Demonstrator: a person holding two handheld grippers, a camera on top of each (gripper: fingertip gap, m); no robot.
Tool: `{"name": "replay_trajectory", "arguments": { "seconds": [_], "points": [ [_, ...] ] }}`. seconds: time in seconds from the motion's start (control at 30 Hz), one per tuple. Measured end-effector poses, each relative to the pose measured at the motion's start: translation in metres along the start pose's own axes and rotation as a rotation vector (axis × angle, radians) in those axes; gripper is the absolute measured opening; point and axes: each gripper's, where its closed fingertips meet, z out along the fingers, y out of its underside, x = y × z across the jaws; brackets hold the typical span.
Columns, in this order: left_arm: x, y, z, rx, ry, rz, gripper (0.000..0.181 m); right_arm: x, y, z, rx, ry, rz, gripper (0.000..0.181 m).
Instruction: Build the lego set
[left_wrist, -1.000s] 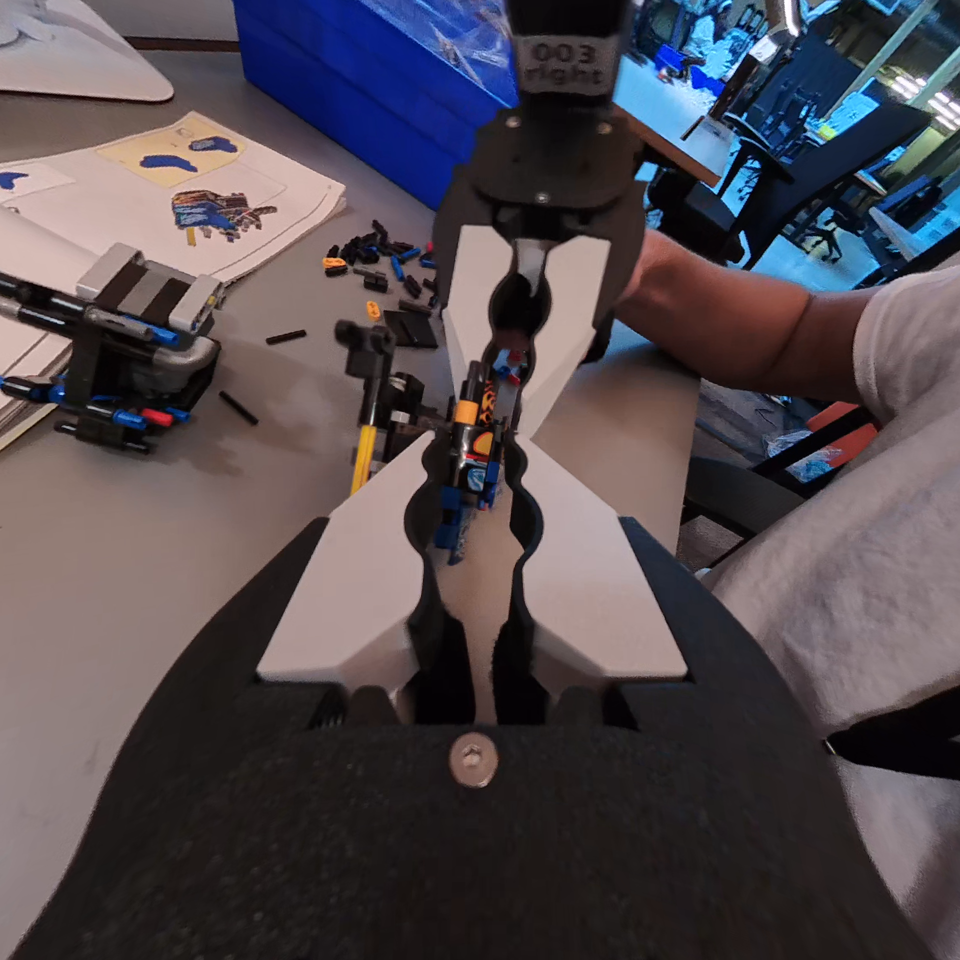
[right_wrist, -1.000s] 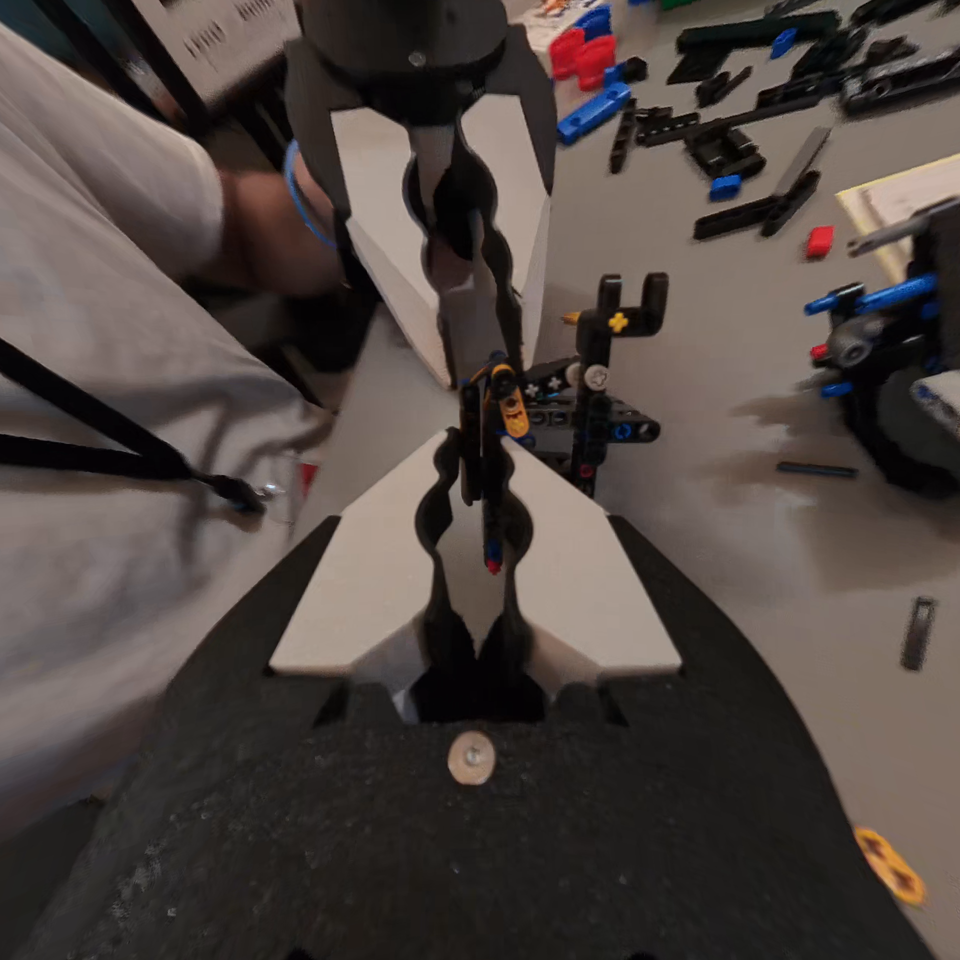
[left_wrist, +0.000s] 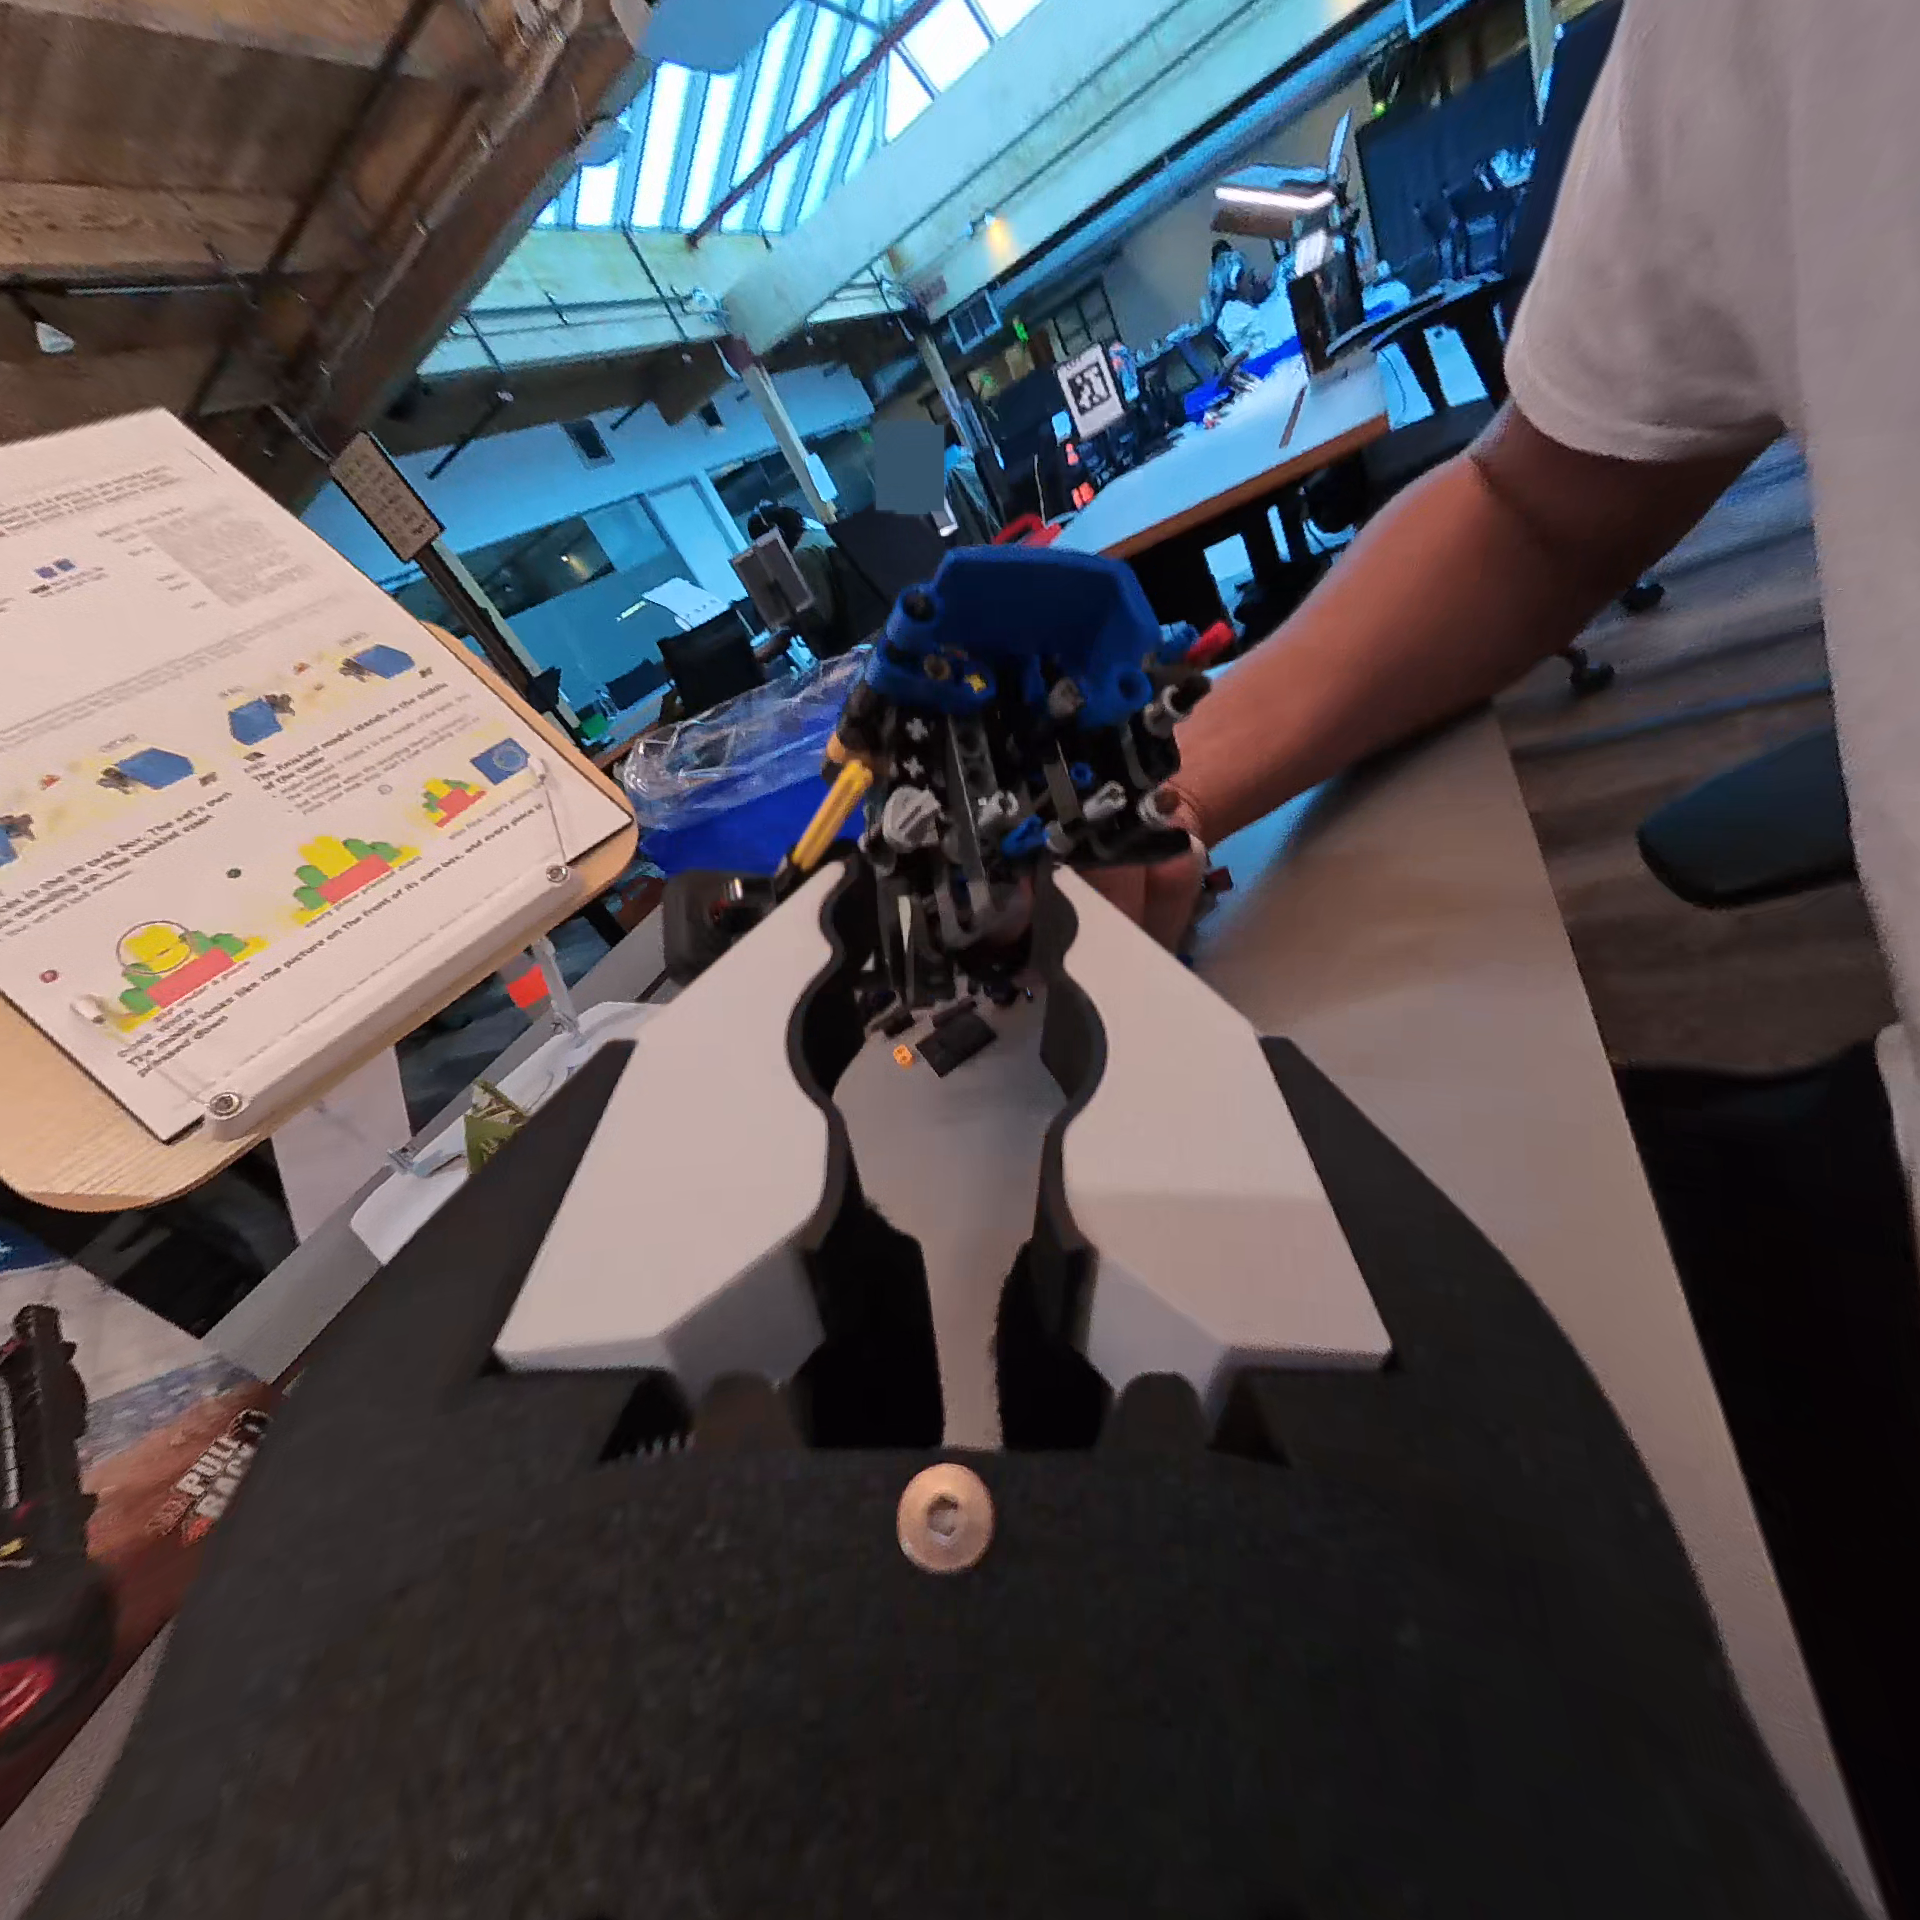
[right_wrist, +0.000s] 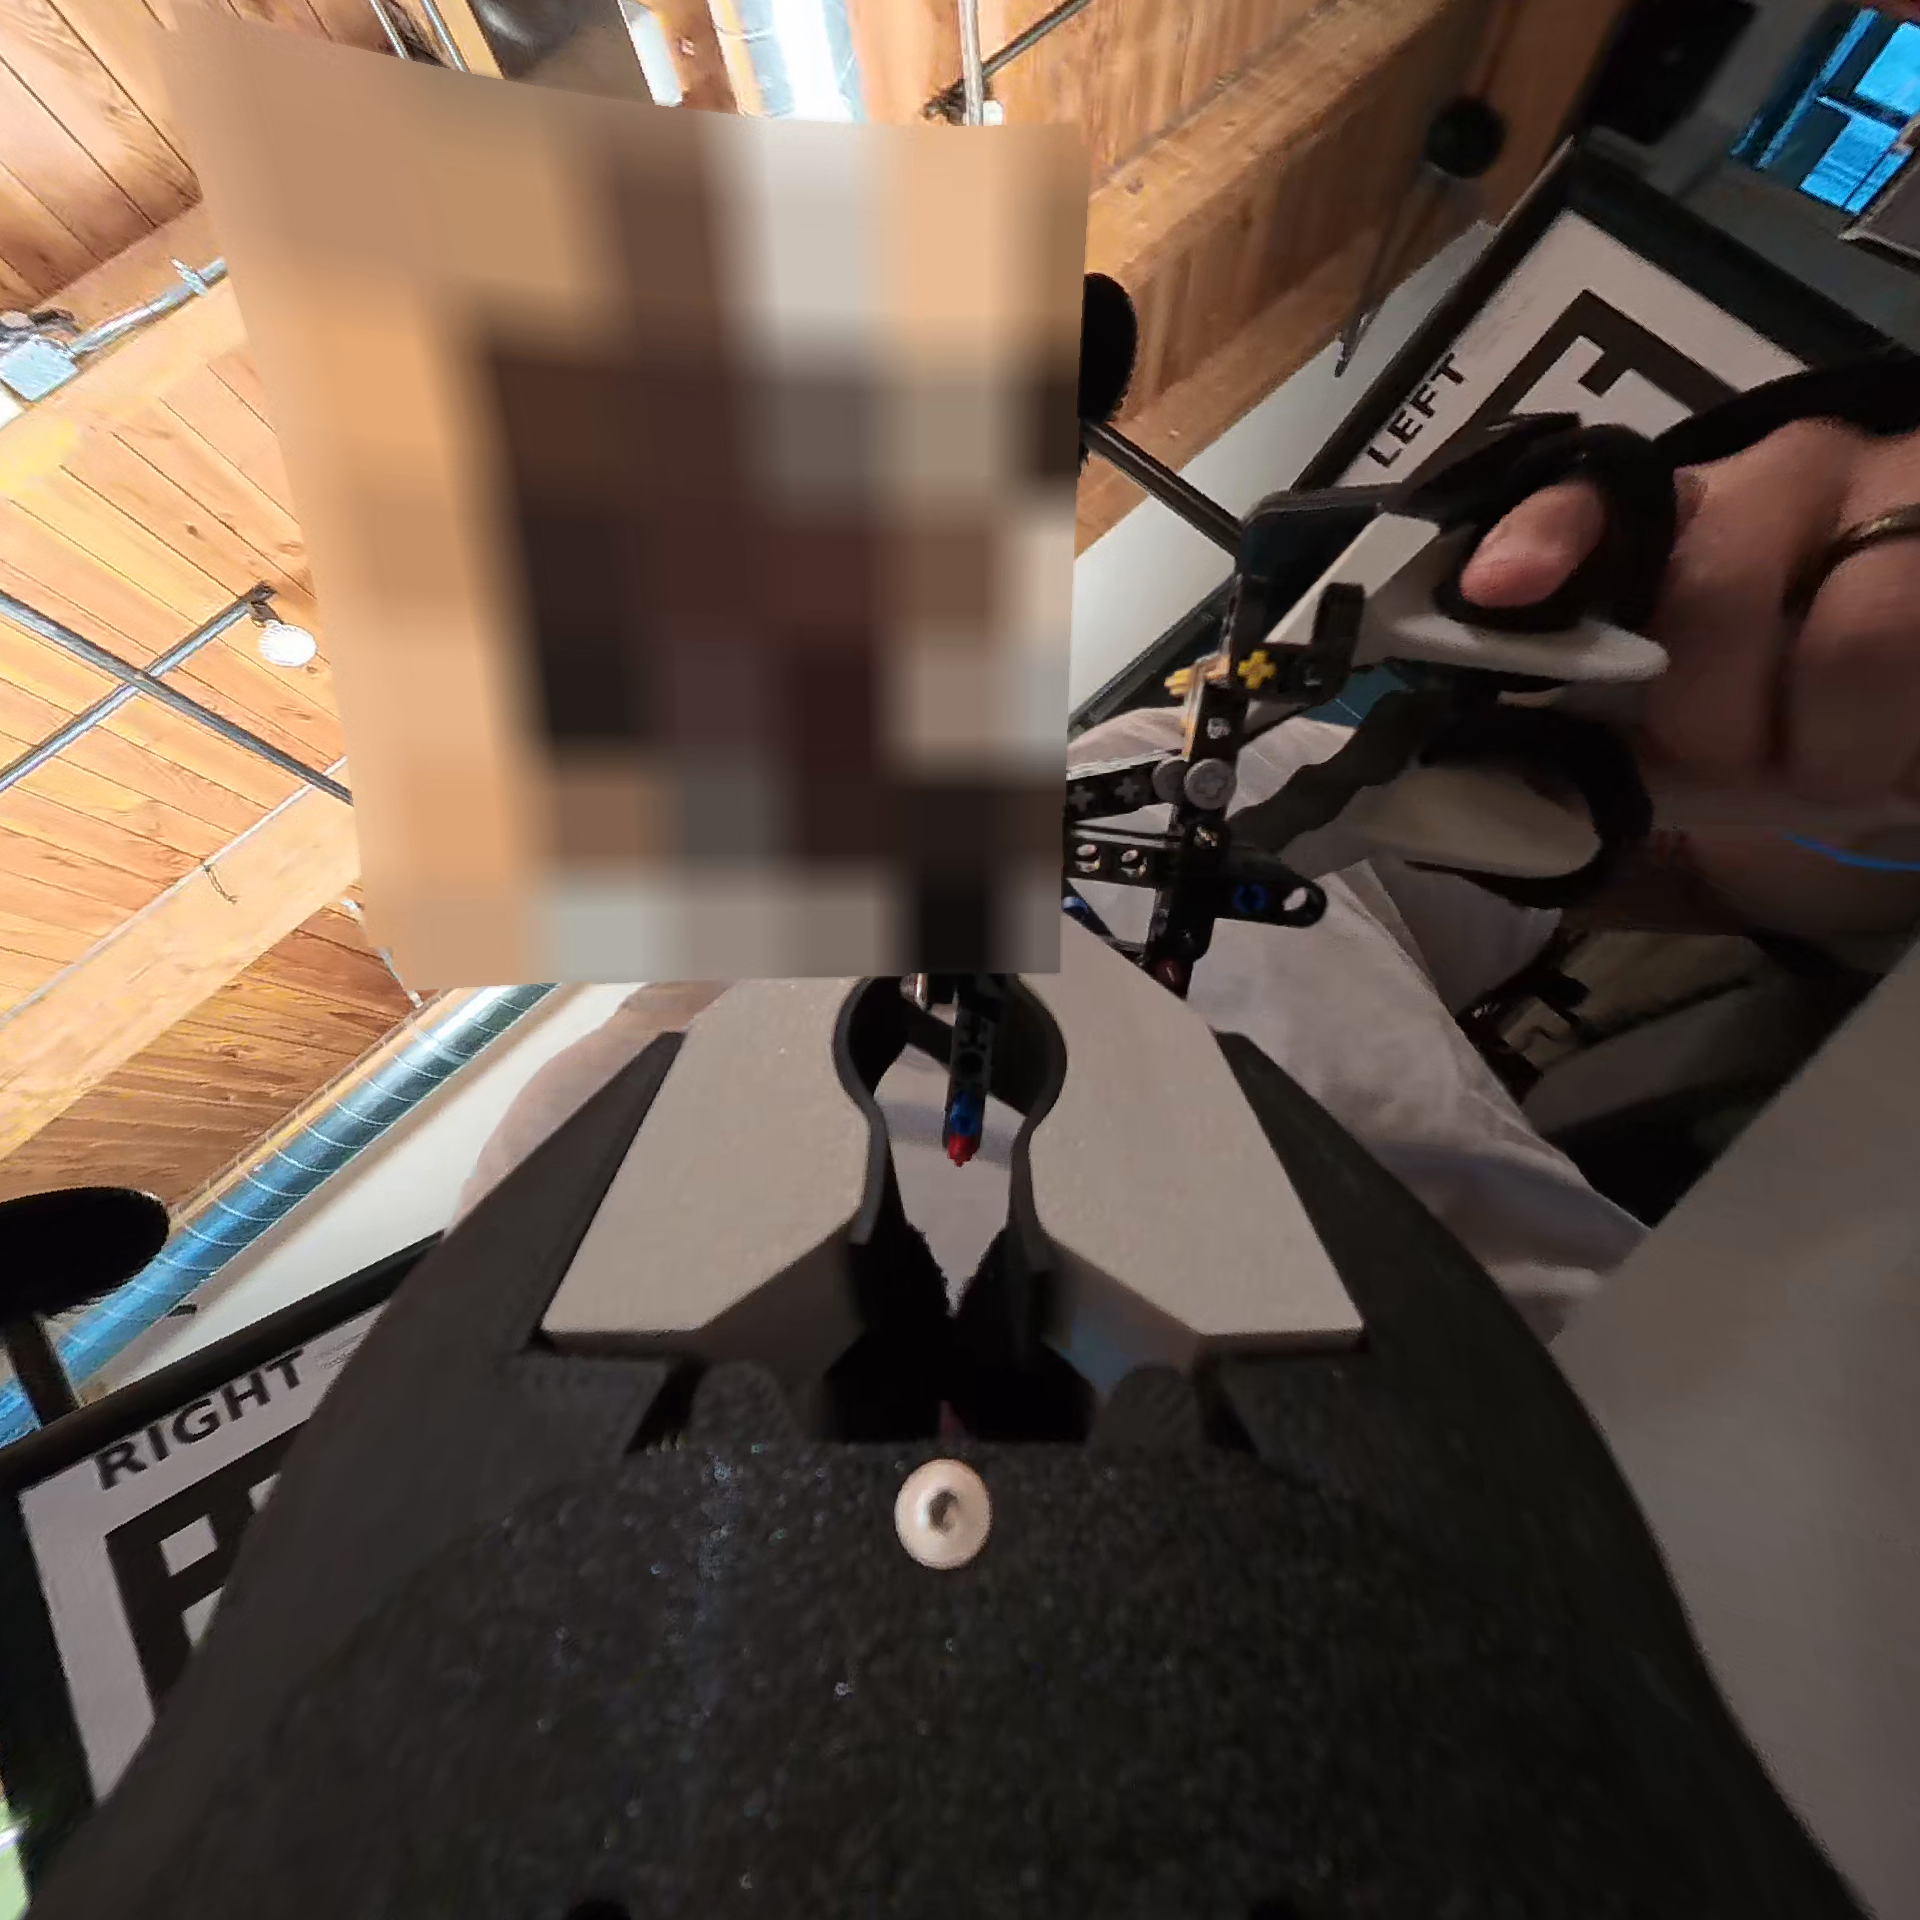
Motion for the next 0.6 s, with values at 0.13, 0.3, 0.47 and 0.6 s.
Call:
{"name": "replay_trajectory", "arguments": {
  "seconds": [0.13,0.3,0.47,0.6],
  "points": [
    [0.002,-0.009,0.002,0.046,-0.037,0.029,0.029,0.0,-0.002,0.007,0.052,-0.095,0.043,0.01],
    [-0.003,-0.011,0.0,0.066,-0.105,0.052,0.025,0.002,-0.005,0.009,0.096,-0.166,0.085,0.009],
    [-0.016,0.0,-0.004,0.013,-0.163,-0.052,0.022,0.011,-0.021,0.002,0.175,-0.096,0.056,0.011],
    [-0.024,0.021,-0.007,-0.041,-0.174,-0.229,0.021,0.03,-0.029,-0.011,0.189,0.123,-0.045,0.023]
  ]
}}
